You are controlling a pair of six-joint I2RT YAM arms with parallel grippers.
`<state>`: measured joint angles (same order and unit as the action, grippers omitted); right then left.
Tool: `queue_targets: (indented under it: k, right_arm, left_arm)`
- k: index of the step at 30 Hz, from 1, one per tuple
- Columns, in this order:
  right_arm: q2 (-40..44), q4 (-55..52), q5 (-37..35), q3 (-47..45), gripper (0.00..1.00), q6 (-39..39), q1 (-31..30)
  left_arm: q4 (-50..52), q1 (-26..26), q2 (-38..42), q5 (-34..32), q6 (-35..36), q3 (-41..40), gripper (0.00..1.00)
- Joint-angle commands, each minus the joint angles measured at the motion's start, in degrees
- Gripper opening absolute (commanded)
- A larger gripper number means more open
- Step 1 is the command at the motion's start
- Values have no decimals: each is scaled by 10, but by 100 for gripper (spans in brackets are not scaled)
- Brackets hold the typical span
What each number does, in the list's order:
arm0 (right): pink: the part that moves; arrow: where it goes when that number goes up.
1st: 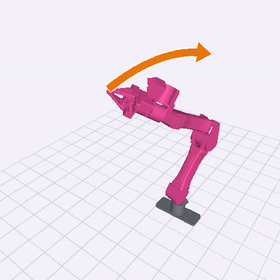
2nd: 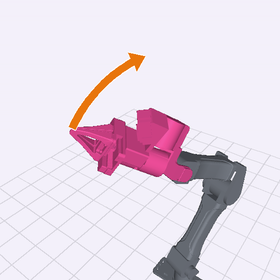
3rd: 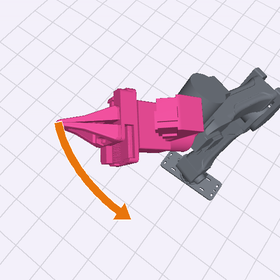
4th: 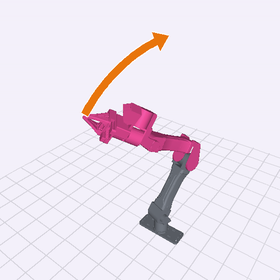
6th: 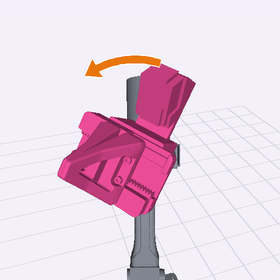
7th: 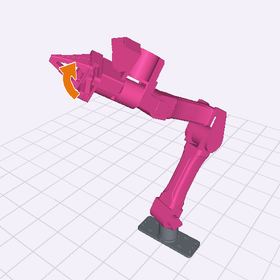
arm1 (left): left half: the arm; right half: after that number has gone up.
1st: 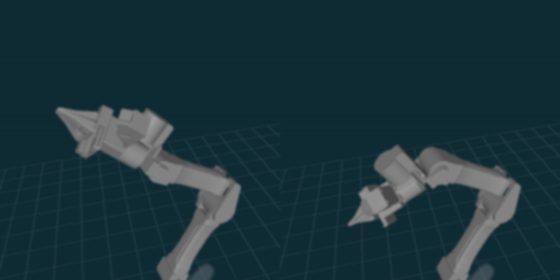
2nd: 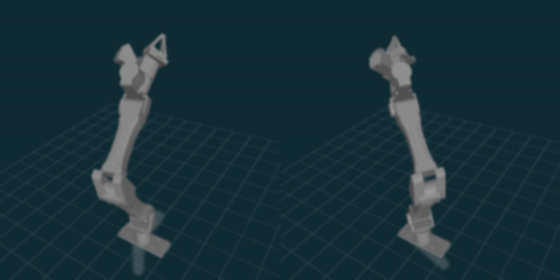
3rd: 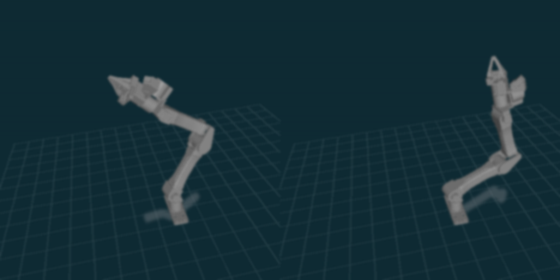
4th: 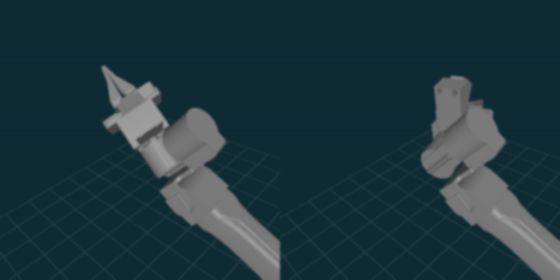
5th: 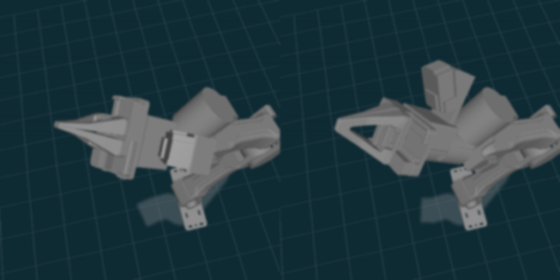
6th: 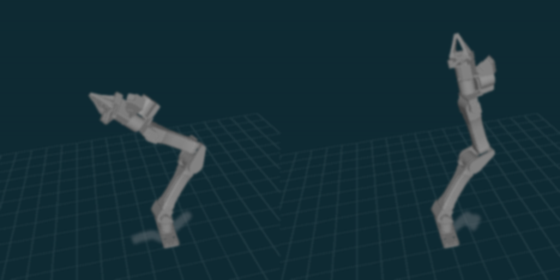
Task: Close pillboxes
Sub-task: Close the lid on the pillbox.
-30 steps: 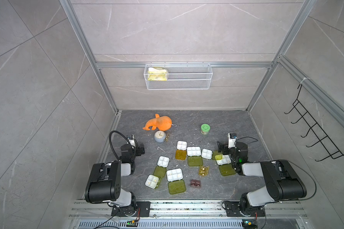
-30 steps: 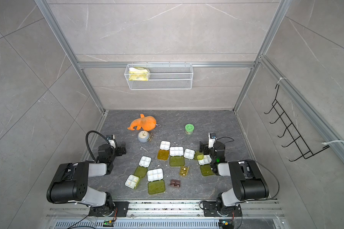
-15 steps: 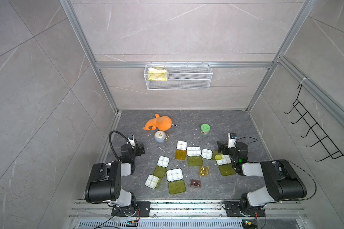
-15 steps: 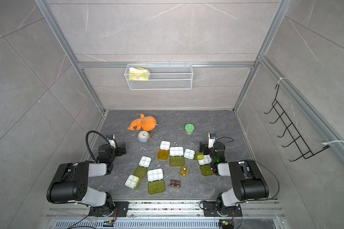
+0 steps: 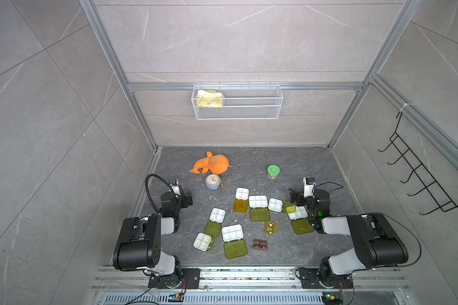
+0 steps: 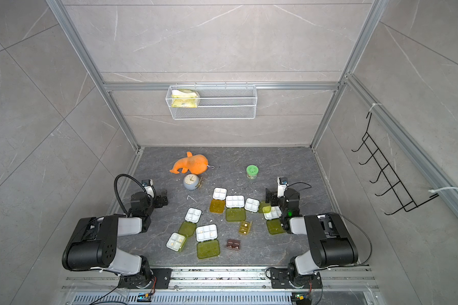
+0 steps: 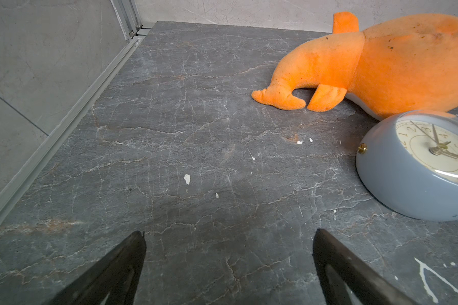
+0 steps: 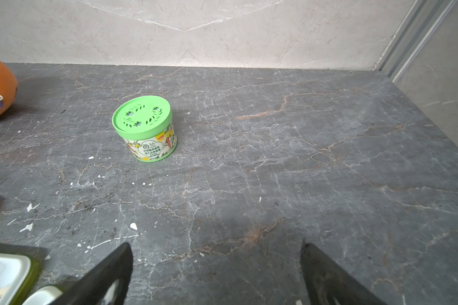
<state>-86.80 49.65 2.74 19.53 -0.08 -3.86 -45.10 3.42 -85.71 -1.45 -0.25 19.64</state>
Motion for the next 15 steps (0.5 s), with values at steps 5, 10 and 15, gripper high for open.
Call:
queue_targets:
  k: [5, 10, 15]
  right_arm:
    - [-6, 13, -5, 11, 100, -8, -4]
    - [-6, 12, -5, 12, 100, -9, -4]
    - [-6, 11, -5, 12, 100, -9, -3]
  left_arm:
    - [-27, 3, -3, -4, -5, 14, 100]
    - [-27, 3, -3, -4, -4, 14, 100]
    - [-27, 3, -3, -4, -4, 14, 100]
